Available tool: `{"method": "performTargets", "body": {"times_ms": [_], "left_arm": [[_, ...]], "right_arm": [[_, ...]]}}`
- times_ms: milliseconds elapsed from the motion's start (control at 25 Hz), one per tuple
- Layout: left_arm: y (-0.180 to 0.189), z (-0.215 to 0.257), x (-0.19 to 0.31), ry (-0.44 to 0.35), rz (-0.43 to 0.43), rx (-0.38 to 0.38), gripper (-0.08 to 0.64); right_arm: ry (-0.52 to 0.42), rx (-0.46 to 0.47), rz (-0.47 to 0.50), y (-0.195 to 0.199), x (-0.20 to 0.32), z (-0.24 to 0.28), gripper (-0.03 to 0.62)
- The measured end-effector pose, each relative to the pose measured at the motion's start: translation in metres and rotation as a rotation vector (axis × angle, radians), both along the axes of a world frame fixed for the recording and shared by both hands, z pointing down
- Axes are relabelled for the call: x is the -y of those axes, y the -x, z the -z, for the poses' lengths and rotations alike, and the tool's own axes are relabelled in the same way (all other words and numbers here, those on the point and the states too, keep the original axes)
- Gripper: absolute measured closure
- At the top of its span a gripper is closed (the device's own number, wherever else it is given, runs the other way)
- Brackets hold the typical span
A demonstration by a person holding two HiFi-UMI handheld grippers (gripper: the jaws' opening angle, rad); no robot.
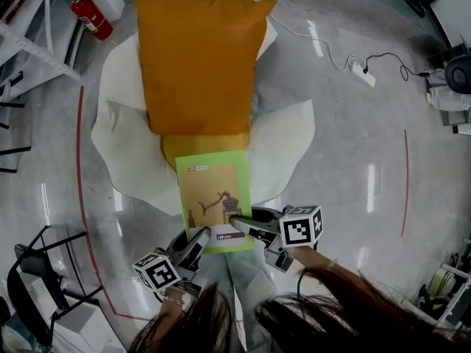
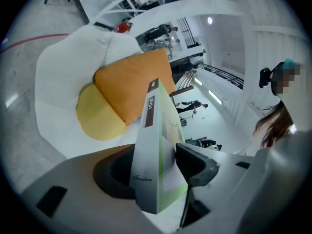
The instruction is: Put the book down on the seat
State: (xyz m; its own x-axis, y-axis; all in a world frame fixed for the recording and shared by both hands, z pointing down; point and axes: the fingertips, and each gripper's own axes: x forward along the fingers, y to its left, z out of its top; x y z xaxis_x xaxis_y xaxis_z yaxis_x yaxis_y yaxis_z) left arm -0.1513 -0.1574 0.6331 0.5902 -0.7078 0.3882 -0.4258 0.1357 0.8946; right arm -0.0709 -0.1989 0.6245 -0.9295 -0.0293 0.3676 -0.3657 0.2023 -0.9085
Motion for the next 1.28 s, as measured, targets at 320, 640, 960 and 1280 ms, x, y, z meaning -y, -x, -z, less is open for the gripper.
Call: {"method": "performTargets", "body": {"times_ms": [320,640,960,1280], "left_arm": [[0.000,-0.076,0.019,0.056,-0.021,0.022,0.322],[0.004,-0.140,0.030,0.122,-0.018,0.036,0.310],[0.006,-0.191,0.043,0.171,0.001,0.046,0.304],[0.014,-0.233,0.050,0.227,0.045,0.056,0.301]], "right_arm": [[0.059,0.006,0.009,-0.001,0.018,-0.079,0.395],[0.071,-0.019,0.008,0.003,0.032,-0.140,0.392],[0.094,-0.044,0.013,0.003,0.048,-0.191,0.390],[0.119,-0.058,0.032,0.011,0.059,-0.235,0.387]]}}
